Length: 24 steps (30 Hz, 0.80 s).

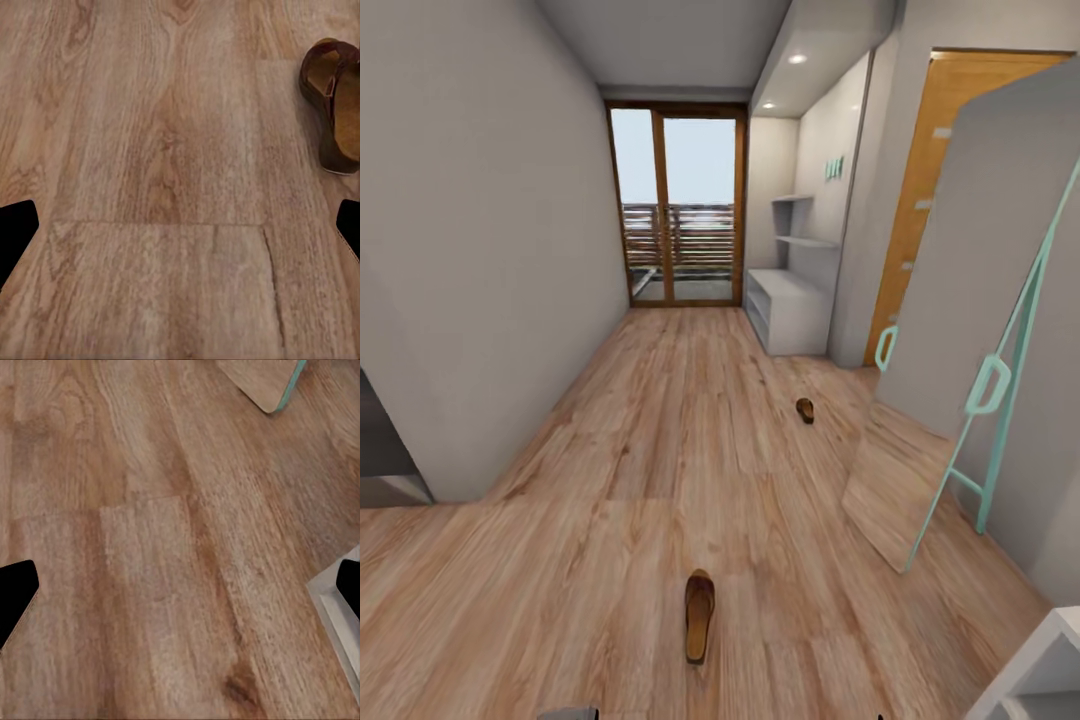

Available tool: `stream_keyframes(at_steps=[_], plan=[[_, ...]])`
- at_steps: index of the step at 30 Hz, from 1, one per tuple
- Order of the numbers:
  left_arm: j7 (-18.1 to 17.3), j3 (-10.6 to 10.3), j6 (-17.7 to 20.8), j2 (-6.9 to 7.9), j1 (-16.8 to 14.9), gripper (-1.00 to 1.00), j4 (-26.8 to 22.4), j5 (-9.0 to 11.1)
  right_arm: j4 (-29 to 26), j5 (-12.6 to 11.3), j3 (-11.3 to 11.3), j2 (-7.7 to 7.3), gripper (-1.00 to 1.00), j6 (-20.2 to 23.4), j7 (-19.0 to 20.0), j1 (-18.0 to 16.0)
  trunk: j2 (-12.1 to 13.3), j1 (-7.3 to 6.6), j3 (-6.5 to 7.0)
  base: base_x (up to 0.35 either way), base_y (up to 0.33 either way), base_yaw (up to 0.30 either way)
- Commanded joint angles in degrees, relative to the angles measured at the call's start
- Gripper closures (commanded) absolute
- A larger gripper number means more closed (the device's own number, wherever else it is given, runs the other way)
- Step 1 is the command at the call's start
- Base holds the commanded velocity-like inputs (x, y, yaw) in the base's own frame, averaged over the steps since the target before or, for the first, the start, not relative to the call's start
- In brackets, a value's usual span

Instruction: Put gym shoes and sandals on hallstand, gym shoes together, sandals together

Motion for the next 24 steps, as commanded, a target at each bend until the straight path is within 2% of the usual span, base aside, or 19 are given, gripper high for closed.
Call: stream_keyframes(at_steps=[1,14,24], plan=[[0.02,0.09,-0.18,0.00,-0.03,-1.00,0.04,0.05,0.05,0.24,-0.15,0.02,-1.00,-0.18,0.03,-0.04,-0.02,0.02,-0.05,0.237,0.000,-0.008],[0.02,0.05,-0.18,-0.05,-0.03,-1.00,0.03,0.04,0.04,0.24,-0.15,0.02,-1.00,-0.18,0.09,-0.04,-0.02,0.02,-0.05,0.103,0.000,-0.002],[0.02,0.02,-0.25,0.01,-0.03,-1.00,0.03,0.05,0.05,0.24,-0.15,0.02,-1.00,-0.18,0.10,-0.04,-0.02,0.02,-0.05,0.223,0.000,0.000]])
